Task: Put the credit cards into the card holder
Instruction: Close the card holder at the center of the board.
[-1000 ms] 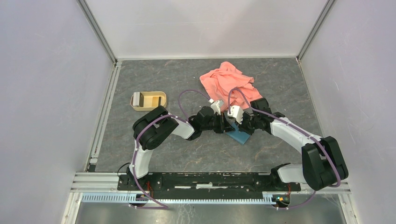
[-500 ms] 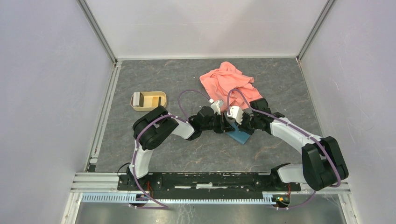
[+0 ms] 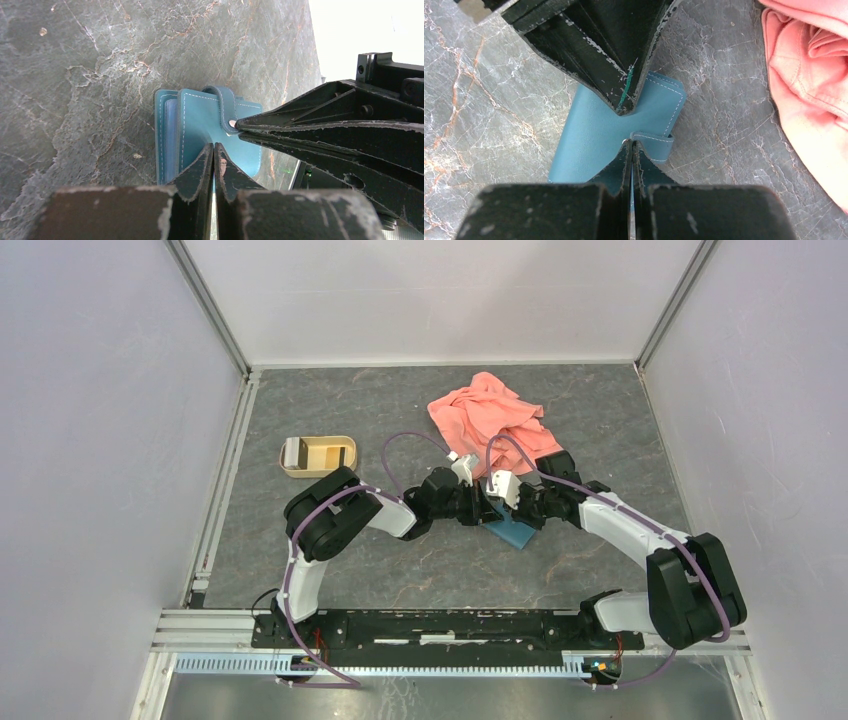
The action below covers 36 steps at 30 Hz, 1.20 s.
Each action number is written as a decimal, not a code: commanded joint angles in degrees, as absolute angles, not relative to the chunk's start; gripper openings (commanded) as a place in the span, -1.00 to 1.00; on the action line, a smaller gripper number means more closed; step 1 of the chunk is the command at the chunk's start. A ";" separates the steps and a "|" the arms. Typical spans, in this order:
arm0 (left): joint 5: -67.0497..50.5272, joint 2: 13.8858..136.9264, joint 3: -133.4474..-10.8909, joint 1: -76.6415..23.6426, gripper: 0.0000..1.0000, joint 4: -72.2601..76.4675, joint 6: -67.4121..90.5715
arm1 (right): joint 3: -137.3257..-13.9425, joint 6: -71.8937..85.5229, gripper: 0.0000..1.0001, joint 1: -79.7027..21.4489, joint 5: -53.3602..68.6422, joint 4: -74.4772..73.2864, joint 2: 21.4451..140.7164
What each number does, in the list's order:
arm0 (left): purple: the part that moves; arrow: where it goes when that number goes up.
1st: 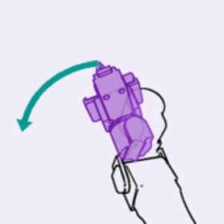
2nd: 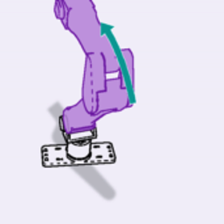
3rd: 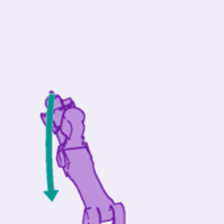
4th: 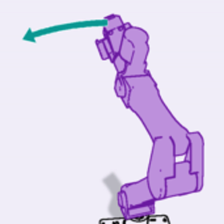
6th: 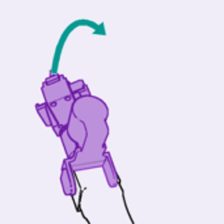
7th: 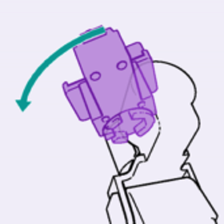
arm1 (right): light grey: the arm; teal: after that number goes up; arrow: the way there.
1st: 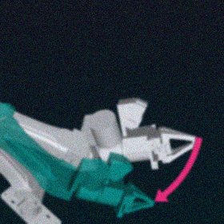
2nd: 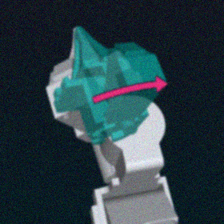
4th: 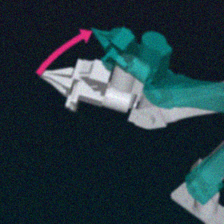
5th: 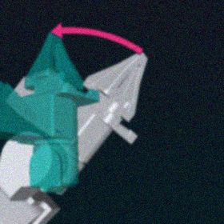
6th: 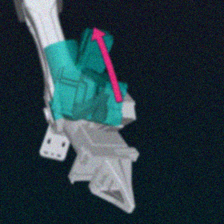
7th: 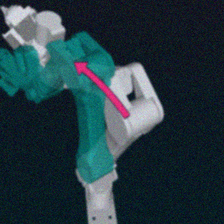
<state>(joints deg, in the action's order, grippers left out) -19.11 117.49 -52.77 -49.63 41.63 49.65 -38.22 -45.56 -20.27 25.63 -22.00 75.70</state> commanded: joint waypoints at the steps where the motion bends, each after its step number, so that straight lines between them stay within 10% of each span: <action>1: -16.88 119.09 -53.26 -48.87 -0.80 36.71 49.23 | -37.53 -46.14 -0.98 -21.27 27.48 -25.56 75.50; 36: -16.96 119.27 -53.09 -48.92 -0.80 36.90 49.39 | -36.02 -47.26 -0.47 -22.45 27.16 -27.93 76.74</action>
<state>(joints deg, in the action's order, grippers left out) -19.40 117.51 -52.95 -49.58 41.28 49.65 -36.42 -49.45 -21.76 25.45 -22.61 74.39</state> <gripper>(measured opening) 0.101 0.258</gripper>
